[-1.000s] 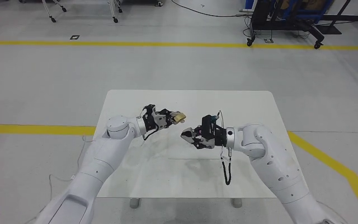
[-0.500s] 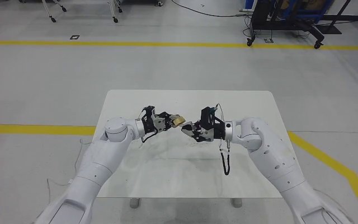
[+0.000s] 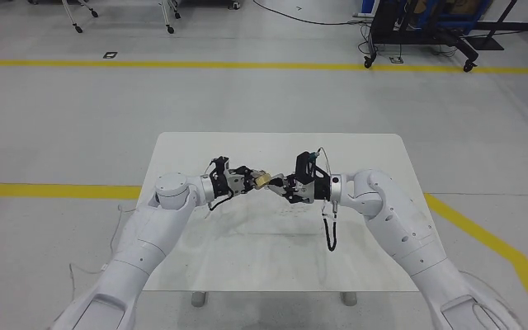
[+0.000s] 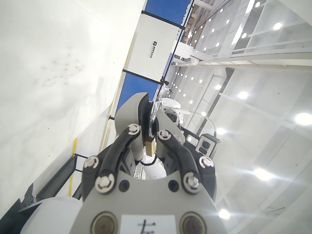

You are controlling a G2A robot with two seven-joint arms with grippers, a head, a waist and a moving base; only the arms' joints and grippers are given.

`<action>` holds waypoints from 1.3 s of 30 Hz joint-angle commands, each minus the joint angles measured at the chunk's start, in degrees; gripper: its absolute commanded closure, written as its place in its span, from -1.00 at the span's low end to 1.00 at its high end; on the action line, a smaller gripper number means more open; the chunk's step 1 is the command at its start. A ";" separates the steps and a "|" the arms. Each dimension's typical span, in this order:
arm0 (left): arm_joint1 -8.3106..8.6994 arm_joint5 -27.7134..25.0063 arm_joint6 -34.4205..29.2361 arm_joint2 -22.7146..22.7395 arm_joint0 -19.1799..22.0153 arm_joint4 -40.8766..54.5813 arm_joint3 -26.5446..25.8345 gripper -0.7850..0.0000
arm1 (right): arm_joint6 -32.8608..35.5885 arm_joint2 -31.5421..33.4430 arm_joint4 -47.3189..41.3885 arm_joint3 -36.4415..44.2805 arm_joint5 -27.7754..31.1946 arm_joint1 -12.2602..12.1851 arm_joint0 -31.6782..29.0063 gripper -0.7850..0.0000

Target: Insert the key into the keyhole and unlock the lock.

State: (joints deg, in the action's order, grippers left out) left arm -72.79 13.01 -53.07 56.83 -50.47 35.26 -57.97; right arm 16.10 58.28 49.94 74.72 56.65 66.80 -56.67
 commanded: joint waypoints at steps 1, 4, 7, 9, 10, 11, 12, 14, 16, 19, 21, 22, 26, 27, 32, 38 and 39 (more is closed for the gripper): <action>-0.02 0.13 0.05 0.02 0.03 -0.02 0.05 1.00 | -0.08 -0.22 0.09 -0.23 -0.20 0.04 0.25 1.00; -0.09 0.57 1.06 0.24 0.08 0.32 0.32 1.00 | -0.42 -0.37 0.67 0.32 -0.39 0.02 0.24 1.00; -0.25 1.00 3.02 0.38 0.12 0.68 0.31 1.00 | -0.93 -0.26 1.53 1.53 -0.59 -0.12 -0.40 1.00; -0.35 0.98 4.04 0.58 0.03 1.18 0.33 1.00 | -1.16 -0.15 2.59 2.57 -0.81 -0.24 -0.91 1.00; -0.40 0.73 5.37 0.86 -0.05 1.52 0.37 1.00 | -1.25 -0.05 3.57 3.26 -1.17 -0.32 -1.13 1.00; -0.49 0.12 6.96 1.16 -0.26 1.96 0.24 1.00 | -1.47 0.22 5.24 4.29 -2.06 -0.41 -1.34 1.00; -0.61 -0.85 8.84 1.52 -0.60 2.60 -0.04 1.00 | -2.14 0.69 7.65 5.76 -3.82 -0.53 -1.82 1.00; -0.83 -2.42 11.31 1.85 -1.45 3.54 -0.88 1.00 | -3.47 1.63 14.92 9.60 -10.03 -0.84 -3.90 1.00; -0.93 -3.02 12.01 2.18 -2.04 4.46 -1.43 1.00 | -3.50 1.58 23.28 14.24 -17.07 -1.11 -6.74 0.69; -1.02 -3.16 12.95 2.62 -2.41 5.16 -1.85 1.00 | -1.90 0.15 33.28 19.73 -24.70 -1.25 -9.79 0.76; -1.09 -3.28 13.60 2.63 -2.53 5.01 -2.10 1.00 | -1.50 -0.92 37.31 21.76 -28.56 -1.13 -10.83 0.58; -1.14 -3.40 13.74 2.54 -2.61 4.84 -2.28 1.00 | -2.11 -1.40 38.66 22.40 -30.40 -1.02 -11.20 0.43; -1.19 -4.01 13.56 2.37 -2.92 3.83 -2.69 1.00 | -4.43 -3.58 43.64 22.76 -35.25 -0.52 -11.39 0.27; -1.19 -4.07 13.50 2.45 -2.97 3.77 -2.72 1.00 | -4.82 -4.03 44.36 22.77 -36.16 -0.38 -11.33 0.29; -1.21 -4.13 13.22 2.87 -3.17 3.81 -2.87 1.00 | -1.38 -6.19 47.12 22.24 -37.54 0.35 -9.88 0.38; -1.28 -3.95 13.23 2.93 -3.35 3.16 -3.11 1.00 | -0.57 -6.95 46.81 21.52 -38.55 1.06 -8.85 0.53; -1.29 -3.94 13.24 2.97 -3.39 3.13 -3.15 1.00 | -0.45 -6.95 47.03 21.45 -38.75 1.12 -8.83 0.53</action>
State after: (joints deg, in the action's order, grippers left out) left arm -74.07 9.07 -39.85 59.76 -53.82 38.41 -61.09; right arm 15.56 51.31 96.78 96.22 18.07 67.87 -65.50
